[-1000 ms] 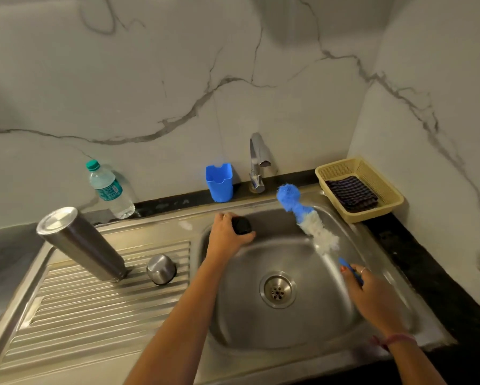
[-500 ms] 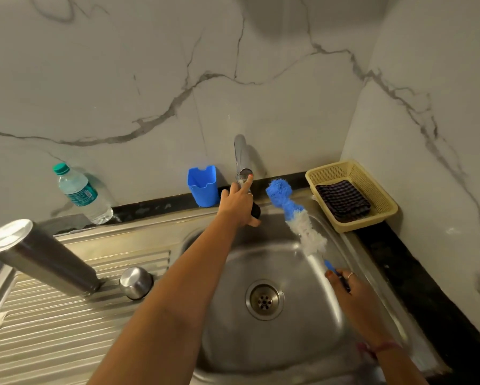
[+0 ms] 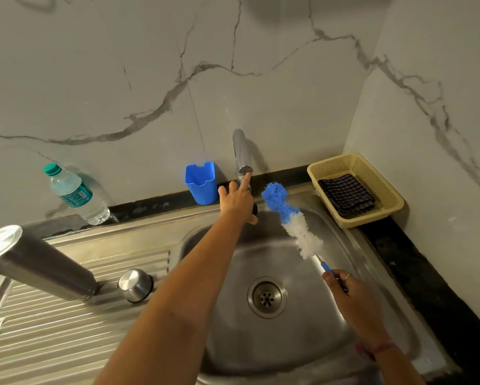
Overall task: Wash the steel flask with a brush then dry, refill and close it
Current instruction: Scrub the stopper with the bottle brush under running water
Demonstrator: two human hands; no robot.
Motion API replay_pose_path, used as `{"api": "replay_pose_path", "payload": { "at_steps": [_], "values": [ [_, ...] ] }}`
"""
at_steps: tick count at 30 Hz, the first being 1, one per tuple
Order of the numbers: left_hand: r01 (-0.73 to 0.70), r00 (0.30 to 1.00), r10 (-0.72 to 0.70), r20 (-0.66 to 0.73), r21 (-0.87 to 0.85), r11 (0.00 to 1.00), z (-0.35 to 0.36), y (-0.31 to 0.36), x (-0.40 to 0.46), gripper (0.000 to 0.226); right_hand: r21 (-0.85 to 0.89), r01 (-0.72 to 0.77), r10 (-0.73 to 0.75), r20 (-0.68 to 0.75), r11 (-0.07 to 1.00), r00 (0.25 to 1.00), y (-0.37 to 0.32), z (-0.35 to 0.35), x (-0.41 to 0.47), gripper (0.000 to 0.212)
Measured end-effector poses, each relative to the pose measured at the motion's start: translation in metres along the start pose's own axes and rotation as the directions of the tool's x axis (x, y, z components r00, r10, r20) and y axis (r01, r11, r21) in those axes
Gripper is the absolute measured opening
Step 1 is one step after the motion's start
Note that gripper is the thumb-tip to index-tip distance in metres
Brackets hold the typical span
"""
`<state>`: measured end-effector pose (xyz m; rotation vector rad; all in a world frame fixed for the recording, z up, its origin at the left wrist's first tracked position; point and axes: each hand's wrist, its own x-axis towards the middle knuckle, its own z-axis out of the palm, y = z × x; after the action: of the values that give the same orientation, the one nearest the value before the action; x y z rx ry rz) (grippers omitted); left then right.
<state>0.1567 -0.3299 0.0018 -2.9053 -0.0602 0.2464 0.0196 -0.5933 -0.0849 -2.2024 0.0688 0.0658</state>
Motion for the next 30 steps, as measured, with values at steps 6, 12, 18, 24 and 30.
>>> {"api": "replay_pose_path", "payload": {
  "at_steps": [6,12,18,24,30],
  "values": [
    [0.038,0.999,-0.038,-0.004,0.025,0.999,-0.005,0.005,0.0,0.079,0.04,-0.029,0.028,0.019,0.999,0.999,0.007,0.002,0.001,0.018],
    [0.07,0.998,-0.07,-0.002,0.173,0.982,-0.001,0.014,0.001,0.069,0.032,-0.011,0.011,0.012,0.999,1.0,0.009,0.002,0.002,0.014],
    [0.124,0.992,-0.126,-0.002,0.191,0.974,0.0,0.021,0.004,0.061,0.05,-0.025,0.024,0.012,0.998,1.0,0.017,0.001,0.004,0.017],
    [0.119,0.992,-0.122,0.01,0.168,0.979,0.005,0.016,0.001,0.06,0.043,-0.011,0.011,0.009,0.999,1.0,0.015,0.0,0.005,0.018],
    [0.128,0.991,-0.13,0.005,0.148,0.981,0.006,0.015,-0.001,0.059,0.043,-0.005,0.005,0.004,0.999,1.0,0.019,0.0,0.006,0.019]
  ]
}}
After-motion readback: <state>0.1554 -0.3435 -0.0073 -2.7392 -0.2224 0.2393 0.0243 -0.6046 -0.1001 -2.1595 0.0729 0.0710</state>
